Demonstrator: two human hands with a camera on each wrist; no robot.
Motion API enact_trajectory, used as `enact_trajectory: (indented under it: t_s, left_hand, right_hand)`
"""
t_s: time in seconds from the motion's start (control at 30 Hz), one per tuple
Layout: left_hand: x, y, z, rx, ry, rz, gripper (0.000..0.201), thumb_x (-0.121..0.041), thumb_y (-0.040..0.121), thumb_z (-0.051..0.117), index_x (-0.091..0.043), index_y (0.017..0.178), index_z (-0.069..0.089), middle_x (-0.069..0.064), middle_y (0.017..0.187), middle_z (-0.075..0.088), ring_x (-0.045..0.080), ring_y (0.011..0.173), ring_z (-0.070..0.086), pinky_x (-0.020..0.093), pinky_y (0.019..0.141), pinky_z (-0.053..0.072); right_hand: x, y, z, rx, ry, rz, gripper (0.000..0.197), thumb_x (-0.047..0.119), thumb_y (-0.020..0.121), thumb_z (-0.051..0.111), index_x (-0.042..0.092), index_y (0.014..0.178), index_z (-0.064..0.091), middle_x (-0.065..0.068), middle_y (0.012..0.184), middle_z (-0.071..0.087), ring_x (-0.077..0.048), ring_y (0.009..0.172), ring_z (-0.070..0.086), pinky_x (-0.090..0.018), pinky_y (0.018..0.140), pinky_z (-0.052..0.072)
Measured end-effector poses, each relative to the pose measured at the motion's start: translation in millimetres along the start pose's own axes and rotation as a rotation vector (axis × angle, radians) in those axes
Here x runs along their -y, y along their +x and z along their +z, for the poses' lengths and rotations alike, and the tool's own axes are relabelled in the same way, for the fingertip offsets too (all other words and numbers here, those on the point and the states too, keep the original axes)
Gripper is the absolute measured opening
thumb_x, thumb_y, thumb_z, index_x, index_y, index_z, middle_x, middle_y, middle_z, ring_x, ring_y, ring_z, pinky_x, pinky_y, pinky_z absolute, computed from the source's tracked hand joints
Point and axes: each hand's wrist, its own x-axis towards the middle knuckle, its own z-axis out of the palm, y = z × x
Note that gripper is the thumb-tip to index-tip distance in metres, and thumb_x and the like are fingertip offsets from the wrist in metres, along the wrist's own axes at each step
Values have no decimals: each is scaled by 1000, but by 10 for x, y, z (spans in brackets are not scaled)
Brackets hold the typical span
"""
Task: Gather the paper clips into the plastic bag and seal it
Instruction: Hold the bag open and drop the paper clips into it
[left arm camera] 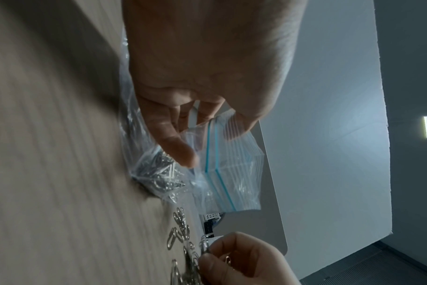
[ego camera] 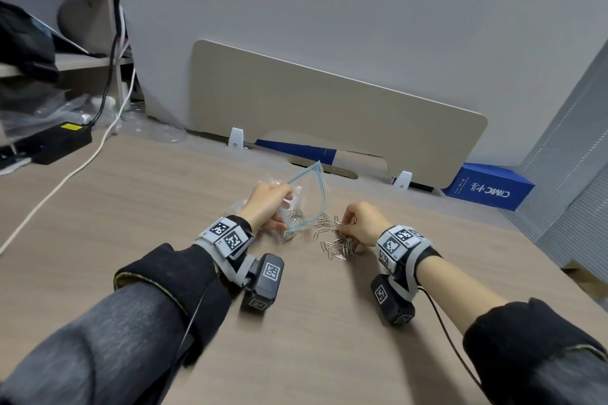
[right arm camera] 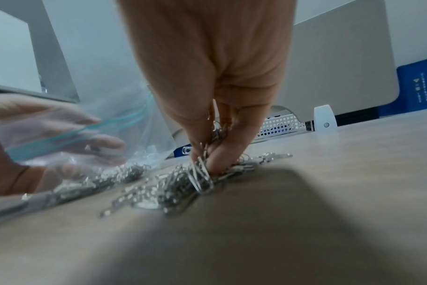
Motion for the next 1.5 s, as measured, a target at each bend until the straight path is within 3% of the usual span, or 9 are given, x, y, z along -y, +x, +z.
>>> enact_trajectory:
  t_s: [0.2,0.5,0.63,0.77,1.0,1.13,1.23,1.37,1.5]
  left_hand:
    - [19,13,-4,-2,9,9,29,-29,94,53,-5,108,61,12,102,63,21,61,61,25,47,54]
    - [10,17,3,-1,-109,-37,27,-20,89,59,-2,109,58,13,100,59,22,57,58,27,45,53]
    - [6,12,-6,9,-151,-39,25,-13,87,58,2,107,58,11,94,58,27,62,64,27,44,51]
    - [5,19,1,11,-174,-46,18,-10,86,57,0,101,59,9,83,56,20,52,61,28,45,50]
    - [6,21,-9,0,-170,-50,18,-9,86,56,0,101,59,11,89,54,21,54,56,31,51,55]
    - [5,24,-7,-13,-167,-46,20,-9,88,55,2,105,57,11,91,55,21,54,56,32,52,56]
    - [6,26,-3,-15,-166,-53,23,-10,90,55,2,109,57,12,94,57,22,57,59,33,55,57]
    - [4,18,0,-21,-160,-52,21,-10,90,55,1,108,57,11,93,56,20,53,58,28,48,55]
    - [-5,14,3,-26,-170,-62,19,-10,90,56,0,106,58,10,89,56,20,54,56,27,45,54]
  right_hand:
    - [174,-120,-314,-126,139,-108,8,8,91,64,1,90,60,-10,70,60,-18,51,61,-22,42,52]
    - [862,-131,-415,-204,264,-337,11,11,88,67,7,83,59,-5,71,59,-15,51,61,-30,47,57]
    - [915,-16,-153,-181,170,-334,12,14,89,66,6,88,58,-7,77,61,-19,55,64,-27,45,56]
    - [866,36,-92,-174,72,-344,15,22,91,63,6,92,62,-9,86,66,-24,67,71,-39,57,61]
    - [698,-4,-293,-386,-50,-273,16,25,85,49,17,82,63,-1,80,67,-28,71,67,-44,69,58]
    - [428,-56,-305,-61,-198,-40,30,24,91,52,3,109,64,-12,103,70,-22,73,66,-44,76,60]
    - [237,-132,-225,251,-335,26,63,48,86,64,12,134,47,-7,120,57,-20,96,59,-36,88,53]
    - [58,-123,-180,312,-420,-69,82,63,66,76,31,135,47,0,125,52,-19,111,54,-37,100,45]
    - [31,-130,-151,269,-400,-173,70,43,70,82,28,133,54,-1,119,52,-21,110,55,-31,97,45]
